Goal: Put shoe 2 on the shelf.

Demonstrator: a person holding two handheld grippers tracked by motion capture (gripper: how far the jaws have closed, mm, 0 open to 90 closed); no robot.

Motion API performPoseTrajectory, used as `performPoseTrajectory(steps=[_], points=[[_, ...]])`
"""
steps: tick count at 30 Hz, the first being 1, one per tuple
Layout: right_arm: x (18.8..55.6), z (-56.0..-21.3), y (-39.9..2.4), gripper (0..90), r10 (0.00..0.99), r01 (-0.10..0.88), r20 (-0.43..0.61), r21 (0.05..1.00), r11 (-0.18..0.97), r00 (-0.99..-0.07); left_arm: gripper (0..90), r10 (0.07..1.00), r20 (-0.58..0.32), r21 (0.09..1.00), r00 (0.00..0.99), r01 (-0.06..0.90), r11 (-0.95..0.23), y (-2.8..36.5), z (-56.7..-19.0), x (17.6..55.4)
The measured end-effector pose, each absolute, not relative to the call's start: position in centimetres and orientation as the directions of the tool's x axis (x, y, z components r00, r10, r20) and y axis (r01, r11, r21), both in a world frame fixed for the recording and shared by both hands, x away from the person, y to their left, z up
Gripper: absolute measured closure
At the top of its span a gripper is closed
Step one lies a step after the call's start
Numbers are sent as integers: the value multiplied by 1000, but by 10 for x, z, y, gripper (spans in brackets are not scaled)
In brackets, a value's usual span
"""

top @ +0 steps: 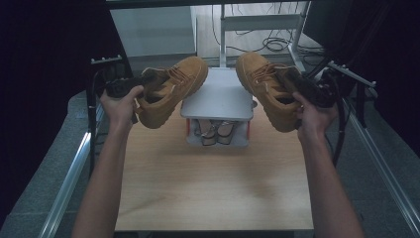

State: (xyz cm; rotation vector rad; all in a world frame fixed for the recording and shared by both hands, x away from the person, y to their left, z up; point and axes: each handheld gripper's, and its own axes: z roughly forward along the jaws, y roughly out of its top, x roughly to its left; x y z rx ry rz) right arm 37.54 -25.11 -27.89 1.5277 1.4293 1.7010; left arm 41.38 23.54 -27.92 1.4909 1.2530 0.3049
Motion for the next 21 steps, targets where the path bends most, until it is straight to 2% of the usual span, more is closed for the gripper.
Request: performPoseTrajectory(steps=[10,21], points=[[395,-278,-226,804,839,315,468,869,-381,-276,798,797,-457,822,395,530,209,222,-276,423],[422,-286,-199,804,813,345,535,826,-446,-228,797,789,-482,806,381,546,229,200,-276,448]])
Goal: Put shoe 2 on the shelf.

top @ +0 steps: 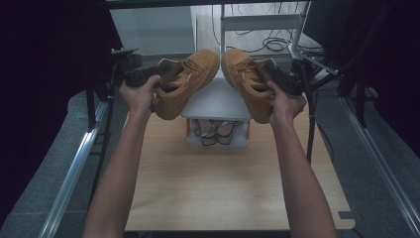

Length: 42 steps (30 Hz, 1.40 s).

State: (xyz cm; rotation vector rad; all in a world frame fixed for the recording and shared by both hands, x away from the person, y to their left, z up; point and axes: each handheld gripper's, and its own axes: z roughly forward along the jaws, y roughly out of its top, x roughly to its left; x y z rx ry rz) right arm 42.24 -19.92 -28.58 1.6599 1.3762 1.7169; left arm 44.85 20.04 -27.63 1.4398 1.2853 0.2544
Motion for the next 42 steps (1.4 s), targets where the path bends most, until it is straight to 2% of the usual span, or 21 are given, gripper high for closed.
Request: performPoseTrajectory(steps=[12,19,22,25,34,38,40,42], points=[[436,-280,-171,804,799,358,568,800,-481,-196,795,754,-559,760,345,577,299,200,-279,461],[444,-291,-174,800,773,391,619,752,-531,-140,788,701,-639,692,316,633,346,198,-296,475],[448,-293,-178,789,767,401,624,746,-531,-146,780,702,-635,692,323,642,331,199,-295,480],[455,-290,-177,757,818,432,554,783,-448,-155,755,701,-633,685,328,658,312,197,-295,487],[473,-287,-176,676,857,477,475,812,-338,-202,659,735,-562,701,380,691,178,186,-288,505],[477,-289,-188,576,835,472,500,808,-352,-232,589,741,-539,716,400,681,153,193,-289,512],[479,-292,-195,492,803,484,532,795,-365,-269,532,732,-541,721,414,677,150,200,-290,515],[479,-292,-198,484,799,481,529,800,-358,-285,504,723,-531,736,442,663,135,202,-289,514]])
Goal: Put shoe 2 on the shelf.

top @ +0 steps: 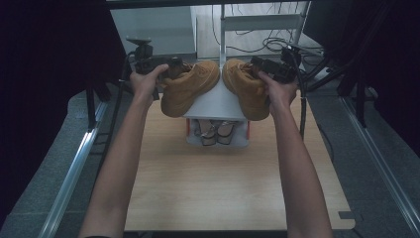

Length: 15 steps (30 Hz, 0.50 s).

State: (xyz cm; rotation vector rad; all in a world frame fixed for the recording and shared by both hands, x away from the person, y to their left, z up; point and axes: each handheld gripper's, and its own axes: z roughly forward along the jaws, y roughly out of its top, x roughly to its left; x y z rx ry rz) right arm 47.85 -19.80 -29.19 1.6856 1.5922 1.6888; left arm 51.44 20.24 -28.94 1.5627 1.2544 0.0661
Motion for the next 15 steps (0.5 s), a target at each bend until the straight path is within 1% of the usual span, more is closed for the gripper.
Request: performPoseTrajectory(steps=[4,7,10,11,15], points=[[476,-290,-200,432,797,468,514,816,-340,-316,430,721,-490,778,490,619,108,206,-283,509],[472,-288,-203,427,789,453,516,822,-345,-335,390,746,-439,808,501,584,83,214,-277,502],[464,-283,-208,430,785,412,500,843,-345,-365,389,740,-431,826,516,556,94,225,-275,494],[461,-282,-209,430,784,412,497,845,-341,-371,391,746,-421,836,517,541,97,227,-274,490],[450,-281,-218,449,797,390,474,860,-329,-373,451,748,-408,856,524,505,114,241,-273,477]])
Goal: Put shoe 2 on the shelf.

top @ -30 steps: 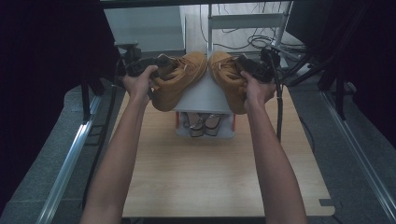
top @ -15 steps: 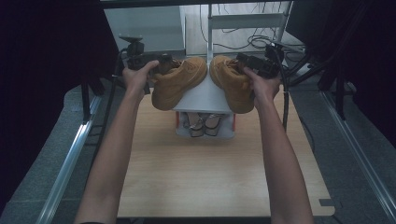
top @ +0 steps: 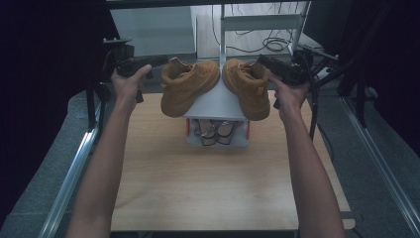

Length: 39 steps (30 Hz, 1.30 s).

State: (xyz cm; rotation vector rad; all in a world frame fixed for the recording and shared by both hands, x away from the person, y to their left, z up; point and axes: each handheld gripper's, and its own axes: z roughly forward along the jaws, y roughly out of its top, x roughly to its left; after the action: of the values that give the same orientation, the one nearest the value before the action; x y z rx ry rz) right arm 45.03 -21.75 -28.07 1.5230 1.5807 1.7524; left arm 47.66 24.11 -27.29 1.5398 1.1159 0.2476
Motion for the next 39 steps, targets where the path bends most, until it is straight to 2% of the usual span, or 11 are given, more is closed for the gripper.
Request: performPoseTrajectory(steps=[4,12,18,27,32,39], points=[[438,-281,-230,476,805,362,456,874,-324,-380,510,774,-367,868,516,490,84,252,-276,464],[413,-284,-252,560,826,332,411,897,-291,-386,614,778,-366,867,510,490,87,264,-291,444],[400,-295,-264,658,859,344,358,910,-233,-366,707,788,-359,859,500,507,70,272,-302,434],[402,-320,-270,809,871,374,310,913,-162,-381,872,828,-323,851,459,524,42,277,-318,429],[404,-333,-270,889,878,391,290,911,-132,-380,893,832,-331,842,444,538,48,280,-326,427],[411,-352,-264,892,887,419,265,903,-91,-379,894,827,-356,821,434,569,54,278,-344,432]])
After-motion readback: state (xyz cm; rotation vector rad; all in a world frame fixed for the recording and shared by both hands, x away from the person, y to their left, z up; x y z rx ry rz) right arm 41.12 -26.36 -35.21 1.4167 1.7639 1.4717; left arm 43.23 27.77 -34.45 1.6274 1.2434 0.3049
